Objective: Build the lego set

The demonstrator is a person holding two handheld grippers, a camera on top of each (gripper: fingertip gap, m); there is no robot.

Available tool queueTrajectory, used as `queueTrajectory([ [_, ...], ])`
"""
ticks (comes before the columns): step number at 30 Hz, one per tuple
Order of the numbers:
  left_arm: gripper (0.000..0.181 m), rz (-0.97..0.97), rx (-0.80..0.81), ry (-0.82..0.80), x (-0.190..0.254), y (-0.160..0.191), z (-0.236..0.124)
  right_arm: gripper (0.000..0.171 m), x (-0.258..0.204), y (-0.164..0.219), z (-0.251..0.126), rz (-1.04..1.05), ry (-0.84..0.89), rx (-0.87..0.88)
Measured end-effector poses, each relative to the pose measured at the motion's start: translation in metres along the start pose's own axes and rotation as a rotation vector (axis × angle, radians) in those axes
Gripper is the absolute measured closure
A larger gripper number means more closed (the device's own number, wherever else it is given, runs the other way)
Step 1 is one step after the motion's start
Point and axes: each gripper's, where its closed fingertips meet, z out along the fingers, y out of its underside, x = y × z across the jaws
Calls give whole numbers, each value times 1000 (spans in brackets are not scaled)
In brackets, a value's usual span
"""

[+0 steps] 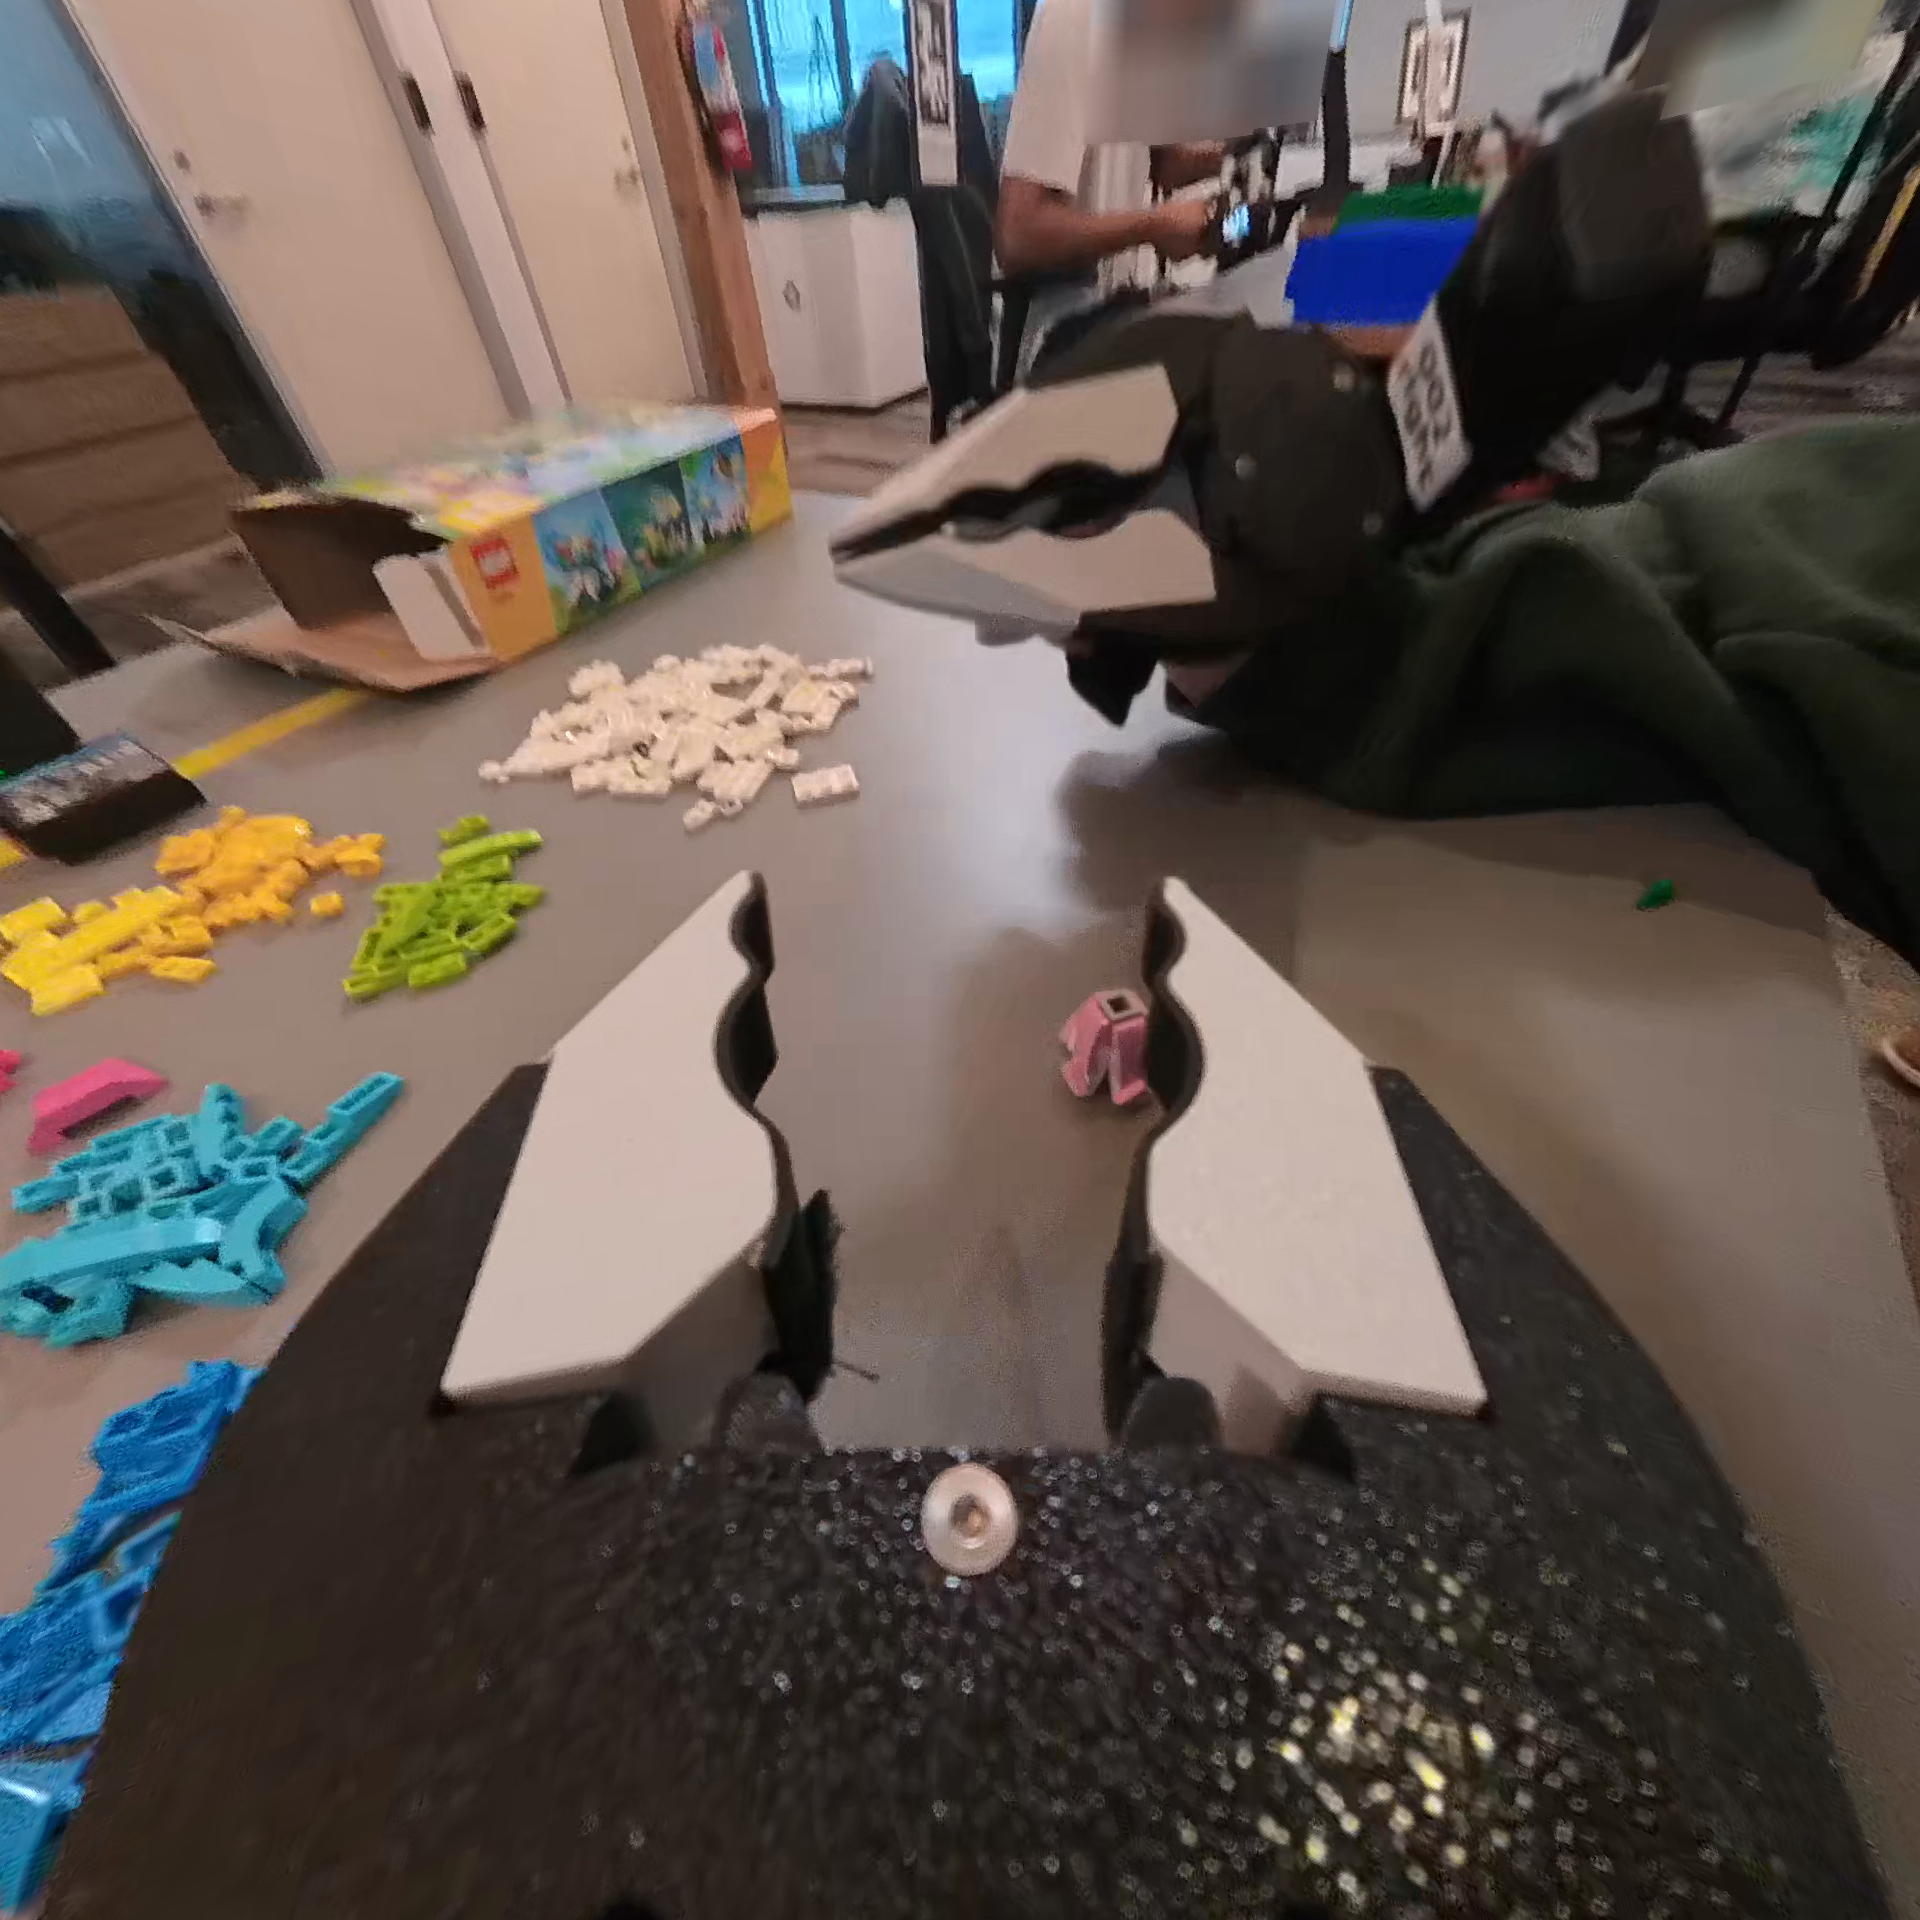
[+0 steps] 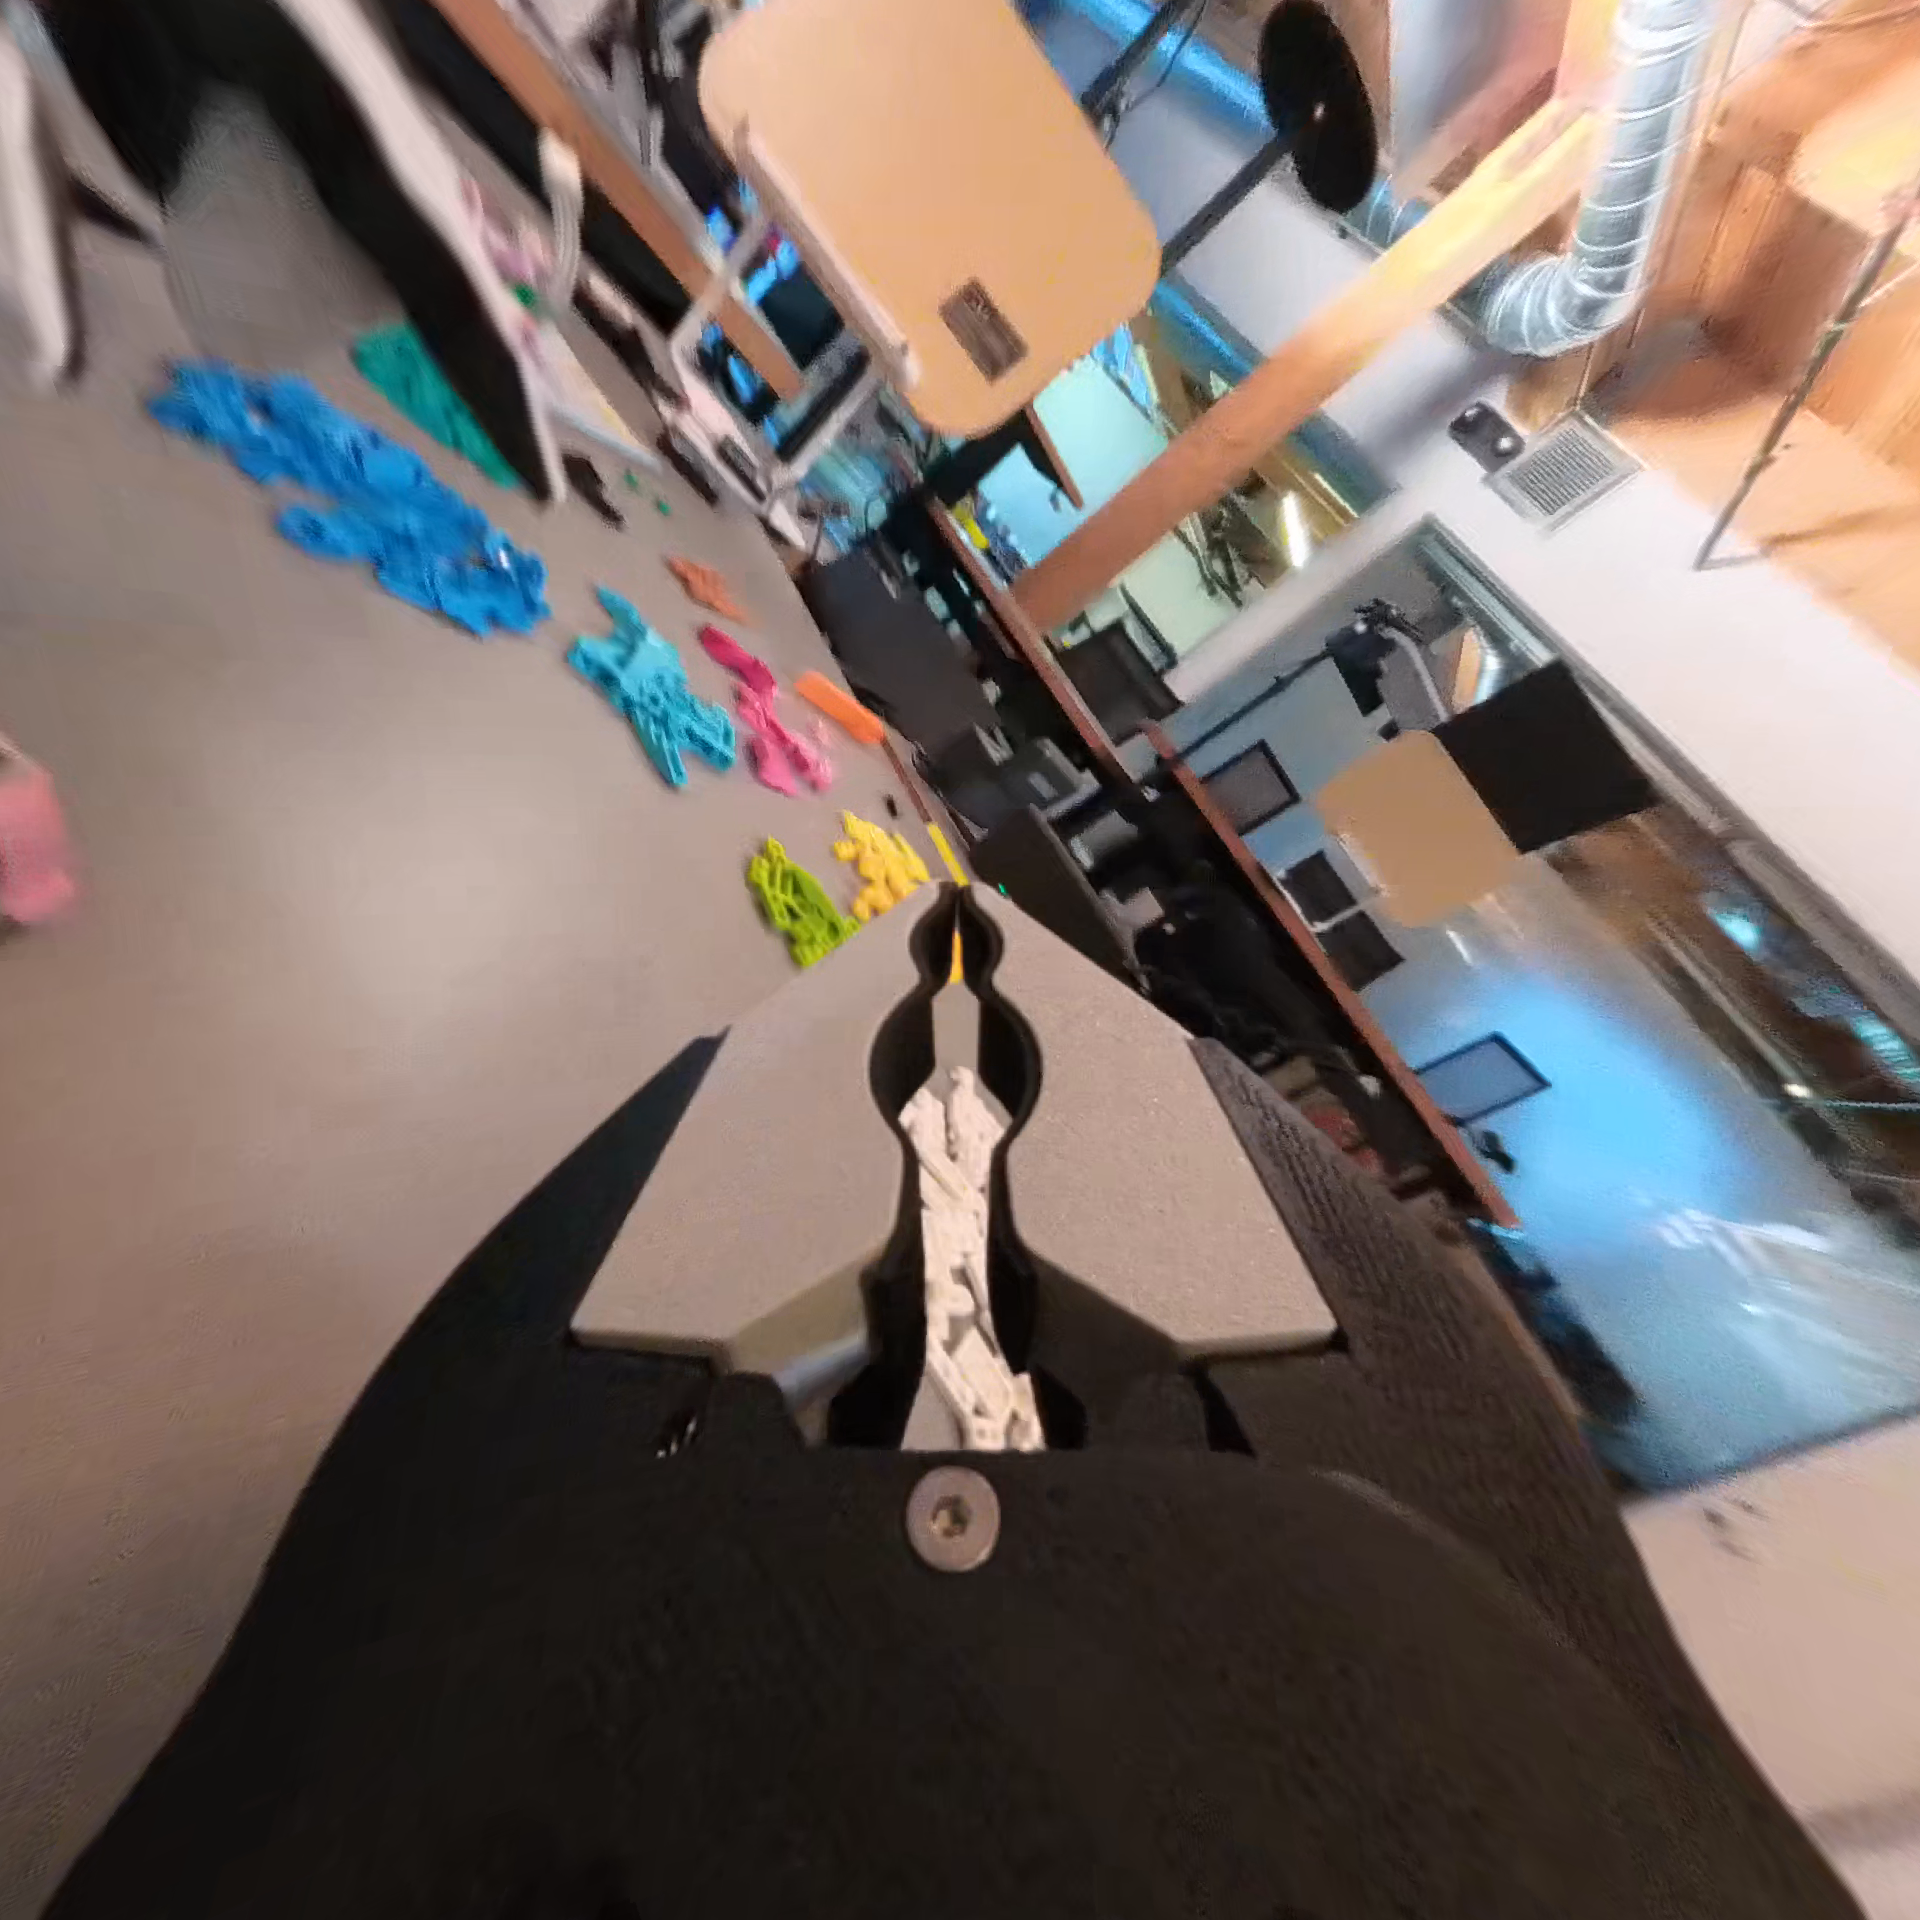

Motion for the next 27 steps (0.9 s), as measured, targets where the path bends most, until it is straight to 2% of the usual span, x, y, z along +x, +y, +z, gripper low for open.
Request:
queueTrajectory([
  [3, 123, -12, 64, -32, -7, -10, -7, 171, -10, 8, 6, -53, -24, -45],
  [6, 125, -22, 110, -56, -13, -17, -12, 171, -7, 13, 7, -14, -18, -61],
  [8, 126, -23, 125, -59, -13, -18, -14, 164, 5, 20, 4, 22, 13, -79],
  [10, 126, -25, 126, -58, -14, -18, -13, 153, 20, 24, -11, 80, 21, -155],
  [14, 124, -48, 123, -30, -10, -18, -12, 147, 21, -26, -72, 287, -102, -222],
  [18, 124, -61, 134, -6, -6, -20, -13, 146, -49, -49, -142, 675, -391, -457],
  [20, 124, -66, 125, 2, -5, -18, -12, 146, -91, -47, -175, 781, -480, -582],
  [23, 122, -82, 107, 16, -3, -14, -9, 146, -130, -43, -207, 821, -497, -666],
  [27, 120, -86, 92, 17, -2, -12, -7, 146, -144, -32, -219, 887, -433, -671],
])
